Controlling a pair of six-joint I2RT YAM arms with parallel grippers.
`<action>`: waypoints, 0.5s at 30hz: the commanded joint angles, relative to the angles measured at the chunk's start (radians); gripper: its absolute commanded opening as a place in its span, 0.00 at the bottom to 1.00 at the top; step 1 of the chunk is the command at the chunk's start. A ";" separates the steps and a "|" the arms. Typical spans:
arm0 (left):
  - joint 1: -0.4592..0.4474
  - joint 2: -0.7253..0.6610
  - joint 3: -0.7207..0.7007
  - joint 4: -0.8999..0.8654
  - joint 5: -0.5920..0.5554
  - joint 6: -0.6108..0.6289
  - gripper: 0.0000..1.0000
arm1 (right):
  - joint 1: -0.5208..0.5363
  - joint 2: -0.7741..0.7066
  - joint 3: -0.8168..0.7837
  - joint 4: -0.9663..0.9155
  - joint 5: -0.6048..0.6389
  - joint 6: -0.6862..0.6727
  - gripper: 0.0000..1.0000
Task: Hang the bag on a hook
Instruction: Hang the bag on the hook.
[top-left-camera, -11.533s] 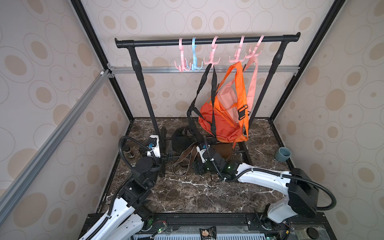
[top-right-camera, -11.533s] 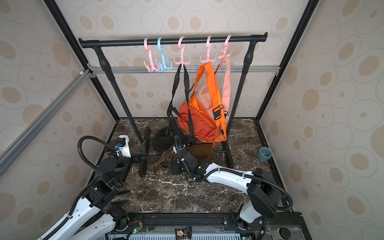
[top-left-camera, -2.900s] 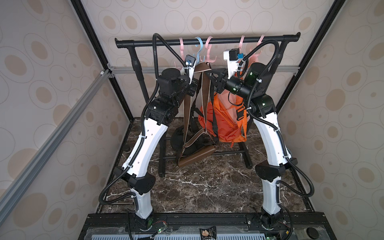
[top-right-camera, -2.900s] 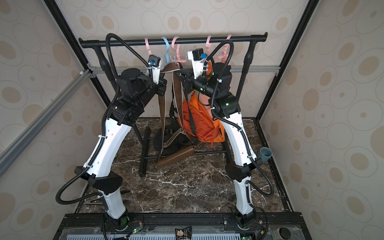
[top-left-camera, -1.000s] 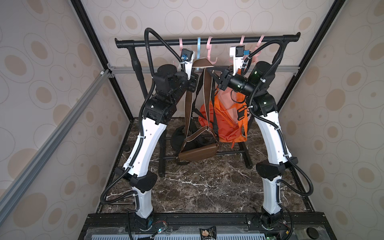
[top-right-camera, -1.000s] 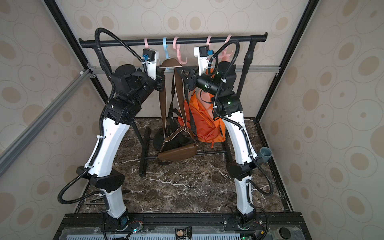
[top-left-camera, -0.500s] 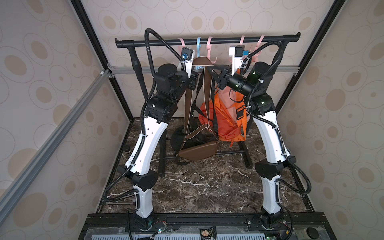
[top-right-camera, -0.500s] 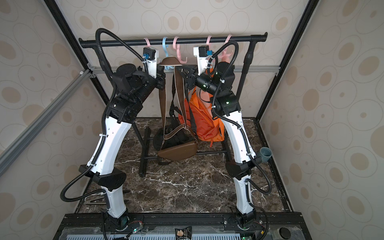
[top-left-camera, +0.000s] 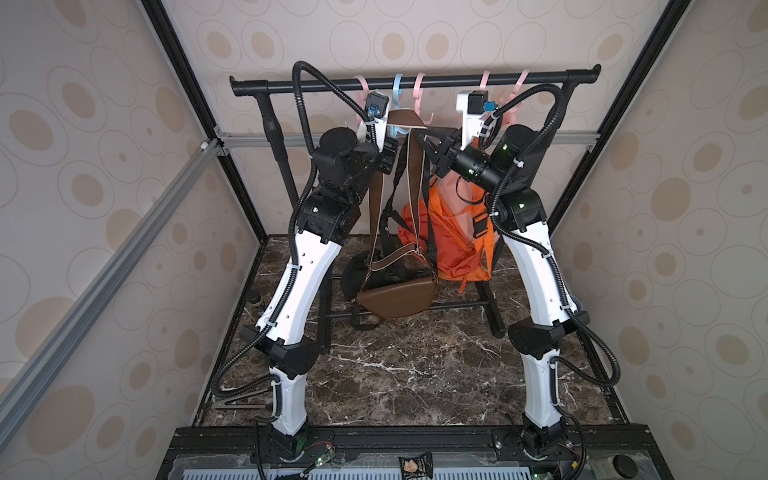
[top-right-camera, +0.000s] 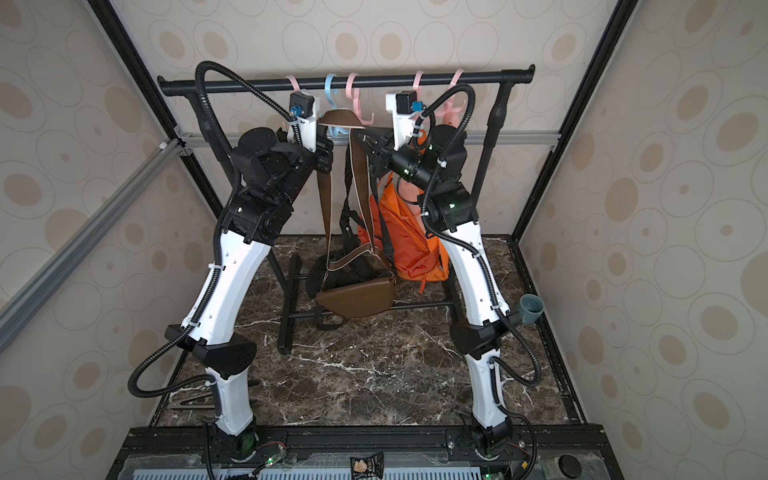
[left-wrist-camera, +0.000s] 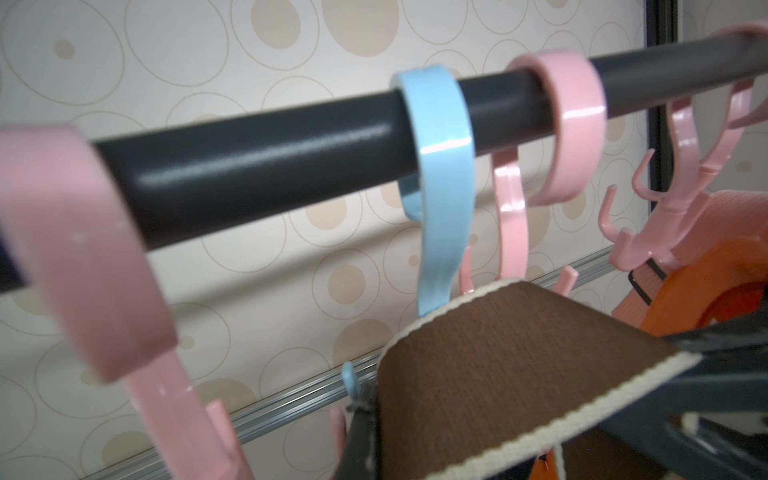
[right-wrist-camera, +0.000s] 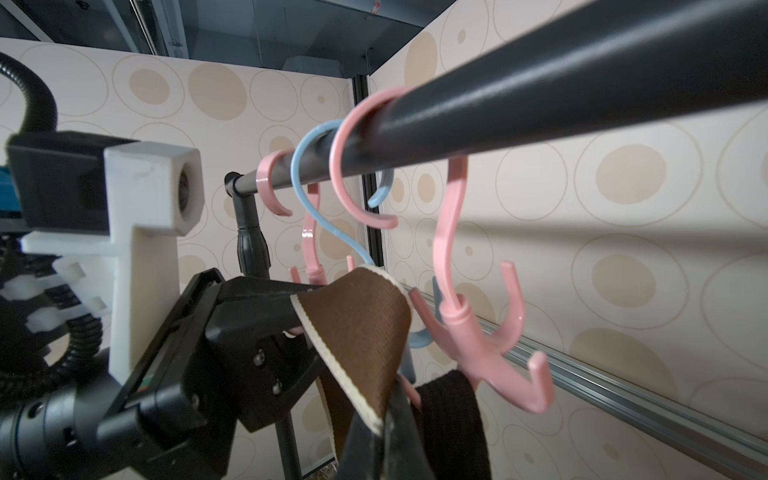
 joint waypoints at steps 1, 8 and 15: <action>0.085 -0.022 -0.009 0.171 -0.221 0.085 0.00 | -0.045 -0.031 0.040 0.097 0.152 -0.040 0.00; 0.087 0.012 -0.069 0.257 -0.293 0.190 0.00 | -0.038 -0.020 0.040 0.075 0.197 -0.103 0.00; 0.095 0.022 -0.094 0.266 -0.281 0.185 0.00 | -0.039 -0.023 0.036 0.062 0.207 -0.132 0.00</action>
